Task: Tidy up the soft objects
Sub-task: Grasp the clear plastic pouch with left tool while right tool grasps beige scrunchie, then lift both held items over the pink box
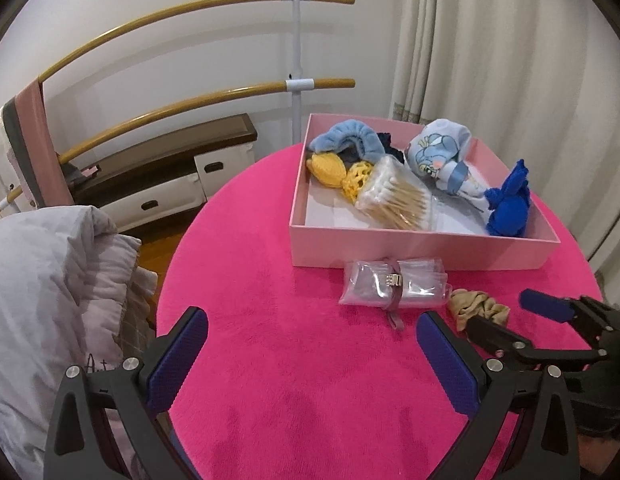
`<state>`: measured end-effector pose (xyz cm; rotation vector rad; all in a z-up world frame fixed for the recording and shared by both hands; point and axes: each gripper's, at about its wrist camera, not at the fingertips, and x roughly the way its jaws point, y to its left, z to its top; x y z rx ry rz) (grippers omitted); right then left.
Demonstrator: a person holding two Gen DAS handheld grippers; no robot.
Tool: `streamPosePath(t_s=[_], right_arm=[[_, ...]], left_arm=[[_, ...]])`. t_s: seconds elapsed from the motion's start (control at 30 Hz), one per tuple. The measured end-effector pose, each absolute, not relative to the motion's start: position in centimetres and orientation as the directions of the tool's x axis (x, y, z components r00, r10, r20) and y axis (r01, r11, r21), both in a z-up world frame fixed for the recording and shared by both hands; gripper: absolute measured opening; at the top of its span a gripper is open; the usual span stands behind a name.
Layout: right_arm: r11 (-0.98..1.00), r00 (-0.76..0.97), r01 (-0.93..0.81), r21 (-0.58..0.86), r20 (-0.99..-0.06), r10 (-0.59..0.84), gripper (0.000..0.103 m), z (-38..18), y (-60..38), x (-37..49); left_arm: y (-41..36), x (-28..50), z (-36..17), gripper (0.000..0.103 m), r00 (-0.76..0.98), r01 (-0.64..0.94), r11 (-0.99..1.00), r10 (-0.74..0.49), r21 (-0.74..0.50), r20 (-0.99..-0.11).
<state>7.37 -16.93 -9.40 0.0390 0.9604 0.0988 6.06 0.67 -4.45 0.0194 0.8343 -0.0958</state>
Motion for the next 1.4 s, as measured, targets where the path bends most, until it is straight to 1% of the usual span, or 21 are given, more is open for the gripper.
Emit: streamPosePath(t_s=[0.03,0.07,0.13,0.17,0.2,0.23,0.37,0.6,0.77,0.9,0.93,0.97,1.0,1.03,1.07,1.27,1.4], right_arm=[[0.994,0.561,-0.076,0.079,-0.821,0.108,0.068,-9.8,-16.8,7.7],[0.994,0.557,-0.080,0.081,-0.823,0.112,0.063,-10.0,-16.7,7.9],[0.993,0.555,-0.082,0.086,-0.824,0.117,0.042,-10.5,-16.9,8.1],[0.993,0.556,-0.081,0.083,-0.823,0.114,0.038,-10.6,-16.9,8.1],[0.994,0.563,-0.078,0.073,-0.820,0.105,0.029,-10.7,-17.0,8.0],[0.994,0.565,-0.078,0.072,-0.819,0.103,0.025,-10.7,-17.1,8.0],[0.995,0.575,-0.068,0.069,-0.813,0.095,0.023,-10.6,-17.8,7.8],[0.998,0.588,-0.030,0.050,-0.807,0.058,0.023,-10.1,-19.6,7.4],[0.998,0.583,-0.019,0.058,-0.810,0.058,0.023,-10.2,-20.4,7.4],[0.998,0.582,-0.013,0.069,-0.810,0.064,0.023,-10.4,-20.7,7.6],[0.998,0.583,-0.013,0.068,-0.810,0.063,0.023,-10.3,-20.7,7.6],[0.997,0.584,-0.013,0.070,-0.809,0.065,0.023,-10.3,-20.8,7.5],[0.997,0.584,-0.013,0.072,-0.809,0.065,0.023,-10.3,-20.8,7.5],[0.997,0.585,-0.012,0.072,-0.809,0.066,0.023,-10.3,-20.8,7.5],[0.997,0.585,-0.011,0.075,-0.808,0.067,0.023,-10.3,-21.0,7.5],[0.997,0.595,-0.007,0.081,-0.801,0.069,0.023,-10.0,-21.0,7.2],[0.997,0.609,-0.016,0.081,-0.790,0.074,0.023,-9.2,-20.6,6.8]], left_arm=[[0.6,6.3,-4.6,0.103,0.665,0.095,0.995,-0.080,-0.022,-0.743],[0.5,6.7,-4.9,0.103,0.660,0.098,0.995,-0.083,-0.024,-0.746],[0.4,6.9,-5.2,0.103,0.655,0.104,0.994,-0.089,-0.027,-0.750],[0.3,7.2,-5.4,0.103,0.652,0.108,0.994,-0.093,-0.029,-0.753],[0.2,7.5,-5.6,0.103,0.648,0.112,0.993,-0.097,-0.031,-0.755],[0.1,7.5,-5.7,0.103,0.646,0.115,0.993,-0.100,-0.033,-0.757],[-0.8,8.4,-6.3,0.103,0.632,0.137,0.990,-0.122,-0.044,-0.766],[-2.6,9.9,-7.2,0.103,0.610,0.173,0.983,-0.159,-0.066,-0.776],[-4.1,11.5,-8.1,0.103,0.595,0.184,0.981,-0.158,-0.058,-0.788],[-4.7,13.2,-9.3,0.103,0.583,0.159,0.987,-0.123,-0.035,-0.803],[-4.7,13.7,-9.7,0.102,0.577,0.149,0.988,-0.109,-0.027,-0.810],[-4.7,14.2,-10.4,0.097,0.564,0.146,0.989,-0.114,-0.037,-0.818],[-4.6,14.4,-10.7,0.087,0.554,0.149,0.988,-0.123,-0.048,-0.824],[-4.7,14.3,-10.9,0.086,0.566,0.149,0.988,-0.112,-0.032,-0.817],[-4.7,14.3,-10.9,0.078,0.569,0.153,0.988,-0.113,-0.031,-0.815],[-3.7,14.0,-10.9,0.075,0.561,0.159,0.984,-0.157,-0.080,-0.813],[-3.0,12.6,-9.7,0.075,0.572,0.159,0.984,-0.158,-0.081,-0.805]])
